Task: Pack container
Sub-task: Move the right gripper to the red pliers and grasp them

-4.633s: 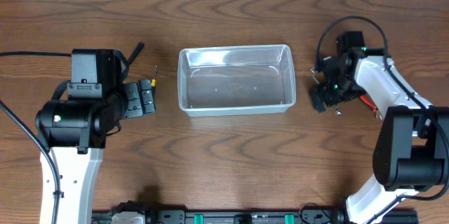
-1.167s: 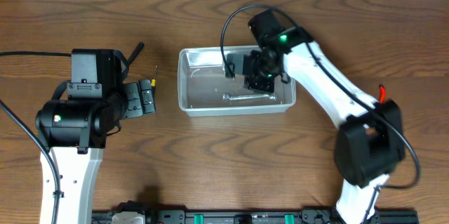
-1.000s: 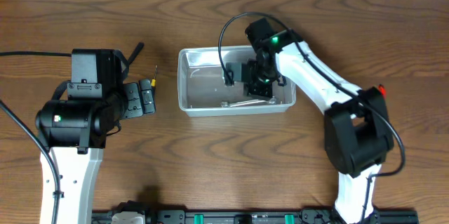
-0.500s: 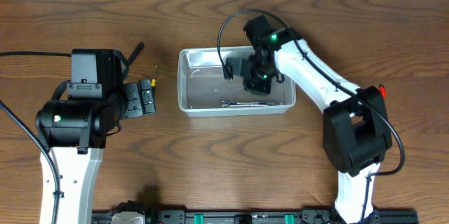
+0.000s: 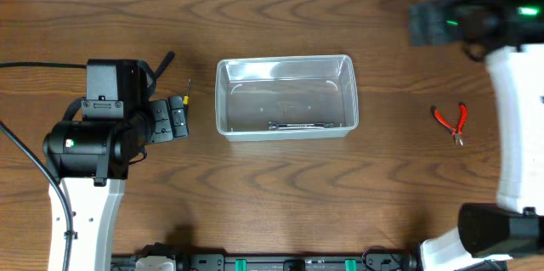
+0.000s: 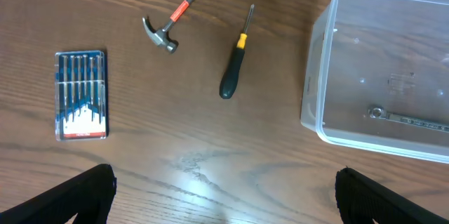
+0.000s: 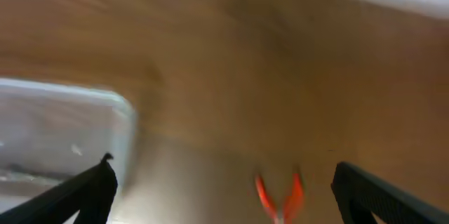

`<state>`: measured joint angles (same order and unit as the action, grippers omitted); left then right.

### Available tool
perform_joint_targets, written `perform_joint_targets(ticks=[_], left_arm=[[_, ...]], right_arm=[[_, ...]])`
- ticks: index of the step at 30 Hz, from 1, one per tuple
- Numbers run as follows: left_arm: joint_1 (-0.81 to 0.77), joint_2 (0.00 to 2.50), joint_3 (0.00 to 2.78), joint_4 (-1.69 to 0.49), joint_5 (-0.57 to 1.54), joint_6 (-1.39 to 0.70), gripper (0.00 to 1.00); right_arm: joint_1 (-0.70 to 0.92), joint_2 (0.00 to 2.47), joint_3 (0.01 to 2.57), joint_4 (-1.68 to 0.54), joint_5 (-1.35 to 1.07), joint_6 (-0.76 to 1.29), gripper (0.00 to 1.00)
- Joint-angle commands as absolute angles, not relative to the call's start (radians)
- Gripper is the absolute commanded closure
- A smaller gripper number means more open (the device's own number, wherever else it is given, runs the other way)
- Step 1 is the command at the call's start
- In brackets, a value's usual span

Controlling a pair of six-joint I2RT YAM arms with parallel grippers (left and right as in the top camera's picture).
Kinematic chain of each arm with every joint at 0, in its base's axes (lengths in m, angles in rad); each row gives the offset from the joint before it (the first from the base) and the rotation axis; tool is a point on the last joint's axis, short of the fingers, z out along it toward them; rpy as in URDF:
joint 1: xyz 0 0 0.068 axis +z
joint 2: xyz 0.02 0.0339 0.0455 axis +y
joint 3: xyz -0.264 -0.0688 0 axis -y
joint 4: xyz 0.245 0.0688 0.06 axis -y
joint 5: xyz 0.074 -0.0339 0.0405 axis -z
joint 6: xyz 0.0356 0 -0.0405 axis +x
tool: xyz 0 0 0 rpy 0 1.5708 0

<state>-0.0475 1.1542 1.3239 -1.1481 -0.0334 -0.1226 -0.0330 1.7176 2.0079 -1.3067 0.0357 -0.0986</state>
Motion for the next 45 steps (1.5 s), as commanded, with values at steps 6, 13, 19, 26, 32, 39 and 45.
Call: perform_joint_targets(ticks=[6,13,19,26,32,39,45], left_arm=[[-0.042,1.154,1.343,-1.143,-0.038,-0.109,0.02],[-0.042,1.154,1.343,-1.14,-0.039,-0.105,0.02],[-0.042,1.154,1.343,-1.14,-0.039,-0.105,0.02],[-0.042,1.154,1.343,-1.163,-0.039,-0.105,0.02],[-0.042,1.154,1.343,-1.171,-0.038,-0.106,0.02],[-0.042,1.154,1.343,-1.178,-0.038,-0.106,0.02],[-0.042,1.154,1.343,-1.177,-0.038,-0.106,0.02]], right_arm=[[-0.252,1.795,1.816,-1.449,0.049,-0.311,0.01],[-0.304,1.8,1.492,-1.23,0.049,-0.442,0.01],[-0.299,1.8,1.296,-1.021,-0.012,-0.584,0.19],[-0.29,1.802,1.208,-0.871,-0.053,-0.619,0.22],[-0.291,1.802,1.161,-0.778,-0.051,-0.63,0.21],[-0.291,1.802,1.089,-0.683,-0.054,-0.661,0.22],[-0.295,1.802,1.029,-0.626,-0.054,-0.66,0.26]])
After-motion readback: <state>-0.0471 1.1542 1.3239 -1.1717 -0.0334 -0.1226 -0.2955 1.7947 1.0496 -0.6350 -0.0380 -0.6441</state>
